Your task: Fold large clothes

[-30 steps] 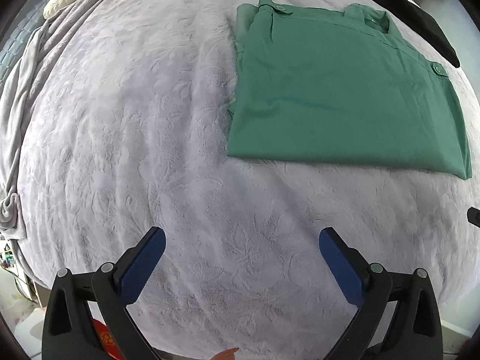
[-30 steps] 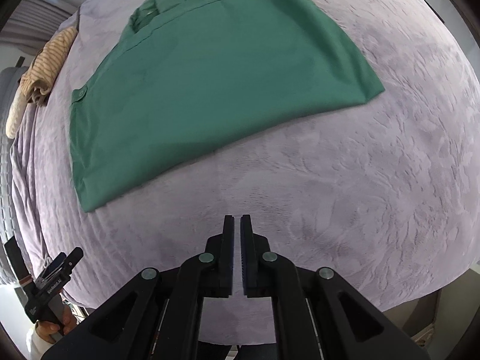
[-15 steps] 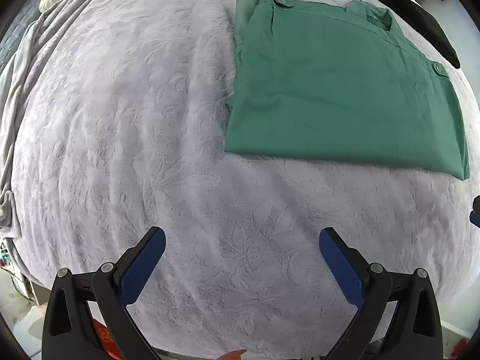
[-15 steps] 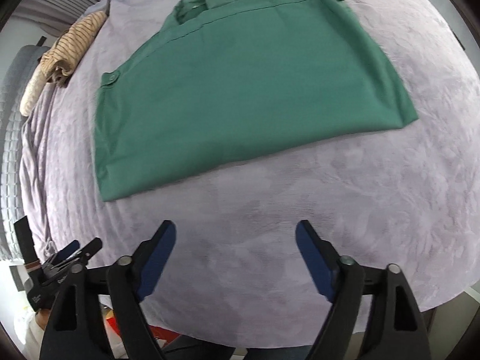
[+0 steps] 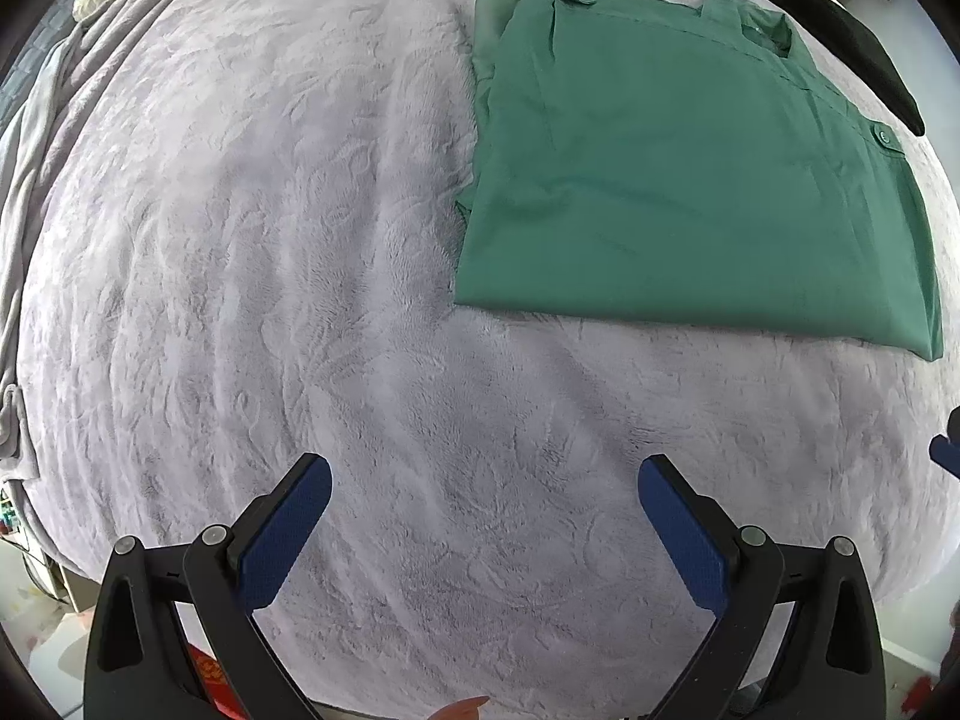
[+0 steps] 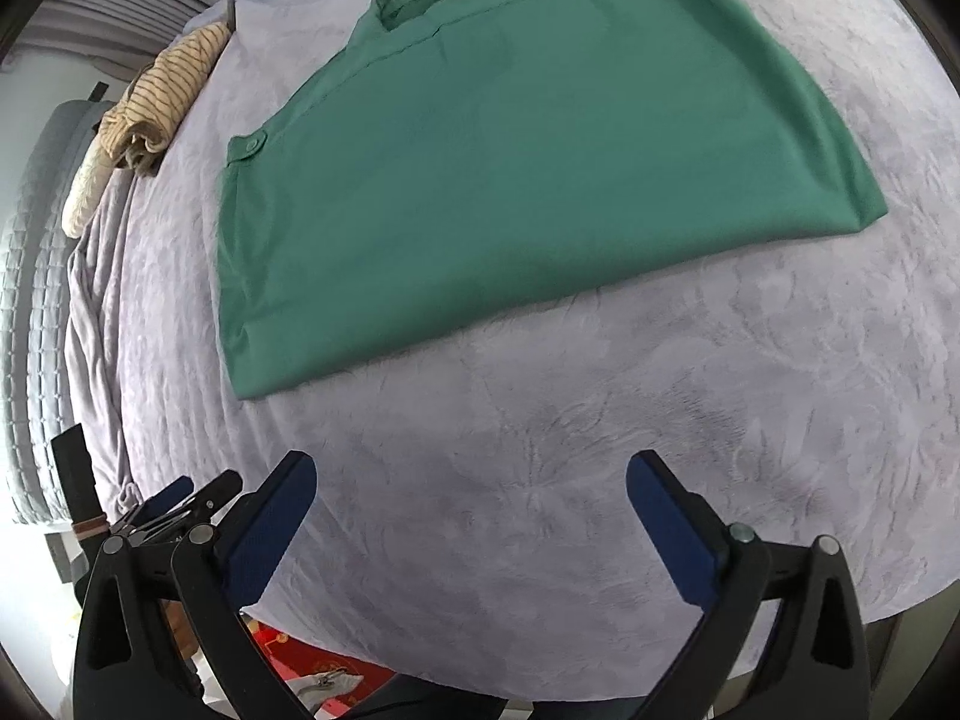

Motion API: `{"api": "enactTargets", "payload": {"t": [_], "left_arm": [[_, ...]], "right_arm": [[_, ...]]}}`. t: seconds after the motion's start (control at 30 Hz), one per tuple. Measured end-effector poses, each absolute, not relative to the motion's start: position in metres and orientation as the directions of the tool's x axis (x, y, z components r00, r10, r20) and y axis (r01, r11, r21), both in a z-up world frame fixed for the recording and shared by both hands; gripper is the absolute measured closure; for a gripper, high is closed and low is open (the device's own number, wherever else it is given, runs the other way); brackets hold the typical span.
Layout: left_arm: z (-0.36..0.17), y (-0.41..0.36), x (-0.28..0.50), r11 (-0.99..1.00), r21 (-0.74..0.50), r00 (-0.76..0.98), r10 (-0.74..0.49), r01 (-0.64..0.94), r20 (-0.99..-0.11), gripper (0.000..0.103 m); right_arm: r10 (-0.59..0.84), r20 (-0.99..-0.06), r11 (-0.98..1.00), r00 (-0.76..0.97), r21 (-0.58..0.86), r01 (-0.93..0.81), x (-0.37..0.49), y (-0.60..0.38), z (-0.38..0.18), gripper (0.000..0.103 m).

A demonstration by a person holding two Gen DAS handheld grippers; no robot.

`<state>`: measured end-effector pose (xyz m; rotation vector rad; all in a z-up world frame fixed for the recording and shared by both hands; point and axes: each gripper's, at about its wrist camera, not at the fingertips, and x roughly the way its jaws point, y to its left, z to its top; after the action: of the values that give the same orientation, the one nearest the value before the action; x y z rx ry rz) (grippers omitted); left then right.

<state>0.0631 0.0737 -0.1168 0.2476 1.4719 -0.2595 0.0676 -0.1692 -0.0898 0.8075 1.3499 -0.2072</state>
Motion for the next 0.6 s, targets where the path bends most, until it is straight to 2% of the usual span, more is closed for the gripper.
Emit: {"api": "enactTargets", "payload": {"t": [0.3, 0.6], "left_arm": [[-0.135, 0.078, 0.079, 0.953, 0.012, 0.073, -0.010, 0.304, -0.997, 0.001], [-0.147, 0.085, 0.098, 0.957, -0.041, 0.051, -0.058, 0.288, -0.997, 0.001]], "right_arm": [[0.416, -0.889, 0.685, 0.190, 0.444, 0.577, 0.075, -0.151, -0.111, 0.000], [0.493, -0.853, 0.618, 0.170, 0.481, 0.622, 0.086, -0.142, -0.132, 0.000]]}}
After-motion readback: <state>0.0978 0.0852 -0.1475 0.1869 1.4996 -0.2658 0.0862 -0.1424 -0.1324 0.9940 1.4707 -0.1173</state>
